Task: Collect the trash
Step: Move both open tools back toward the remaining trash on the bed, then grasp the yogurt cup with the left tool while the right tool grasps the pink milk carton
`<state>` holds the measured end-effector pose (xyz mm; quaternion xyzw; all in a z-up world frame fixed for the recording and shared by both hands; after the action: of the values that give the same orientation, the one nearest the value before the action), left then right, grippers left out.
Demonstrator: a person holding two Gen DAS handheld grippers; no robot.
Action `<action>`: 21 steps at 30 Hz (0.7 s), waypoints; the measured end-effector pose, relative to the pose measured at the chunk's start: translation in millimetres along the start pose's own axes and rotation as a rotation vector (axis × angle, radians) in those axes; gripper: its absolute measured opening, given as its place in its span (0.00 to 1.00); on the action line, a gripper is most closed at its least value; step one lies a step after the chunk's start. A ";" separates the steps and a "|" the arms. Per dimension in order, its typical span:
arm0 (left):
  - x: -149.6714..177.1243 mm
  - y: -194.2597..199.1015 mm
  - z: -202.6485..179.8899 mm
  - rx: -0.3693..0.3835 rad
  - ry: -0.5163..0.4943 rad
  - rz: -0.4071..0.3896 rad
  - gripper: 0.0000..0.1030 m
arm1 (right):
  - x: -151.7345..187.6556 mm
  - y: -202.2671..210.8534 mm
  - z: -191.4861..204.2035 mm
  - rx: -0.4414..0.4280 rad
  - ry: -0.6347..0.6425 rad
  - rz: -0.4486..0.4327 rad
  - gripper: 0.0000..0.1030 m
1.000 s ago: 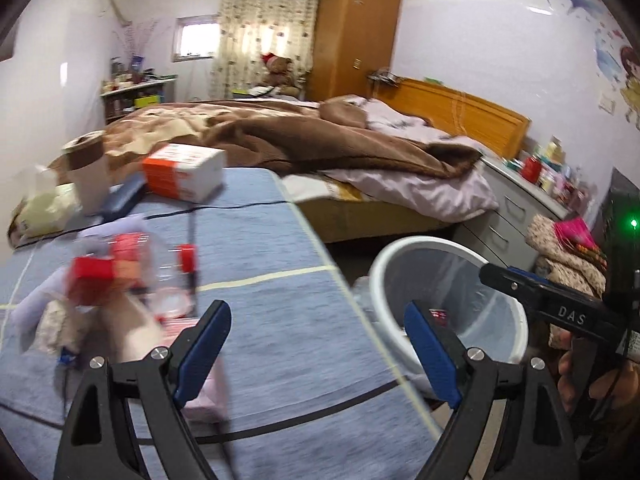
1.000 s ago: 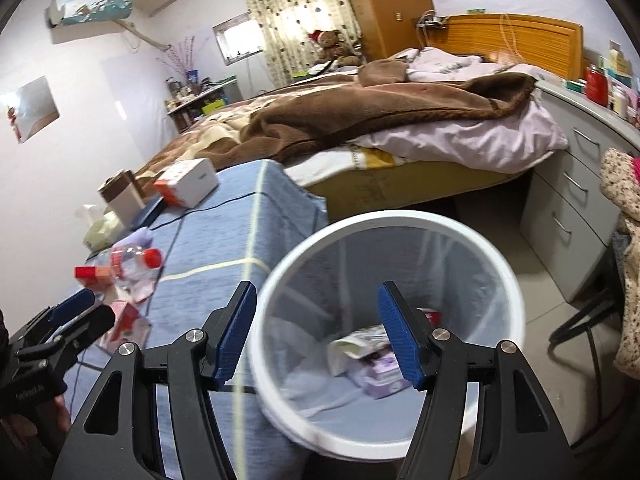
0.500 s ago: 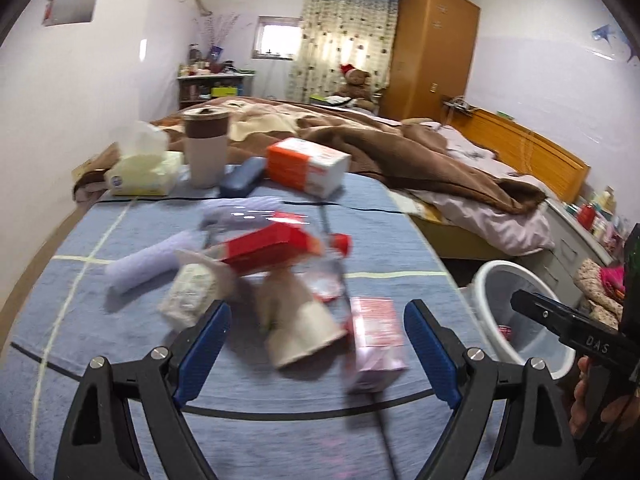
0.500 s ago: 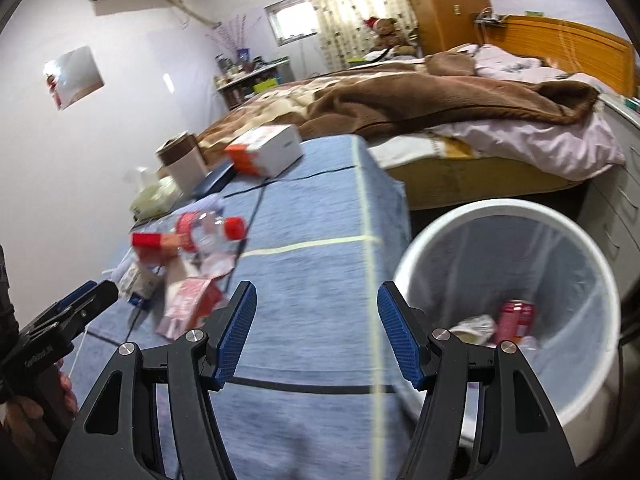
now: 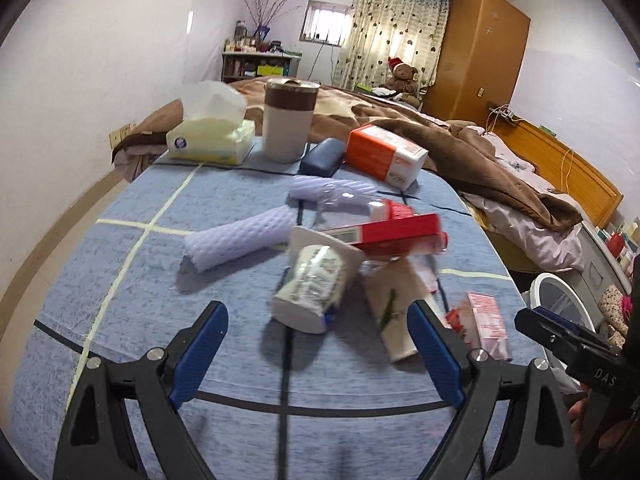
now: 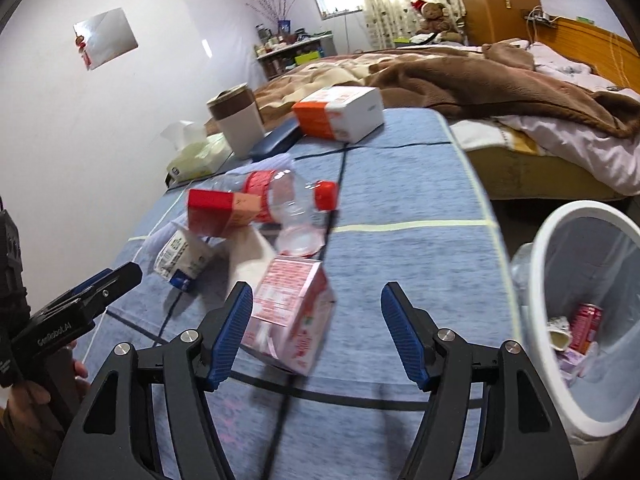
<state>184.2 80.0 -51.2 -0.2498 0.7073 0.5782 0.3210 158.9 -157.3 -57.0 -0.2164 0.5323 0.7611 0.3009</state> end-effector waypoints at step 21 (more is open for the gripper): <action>-9.7 -51.4 1.0 0.017 -0.106 0.136 0.93 | 19.2 -36.5 16.3 0.185 0.067 0.100 0.67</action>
<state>228.2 70.2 -77.9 -0.1677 0.7094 0.6051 0.3202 170.0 -128.4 -88.7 -0.1861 0.6201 0.7152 0.2634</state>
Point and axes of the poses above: each gripper's, at about its wrist camera, not at the fingertips, and y roughly against the way its jaws point, z to its left, x to its underside, the point moved 4 cm from there along -y, roughly the way its jaws point, and after that the axes turned 5 degrees about -y, right-handed, at the moved point
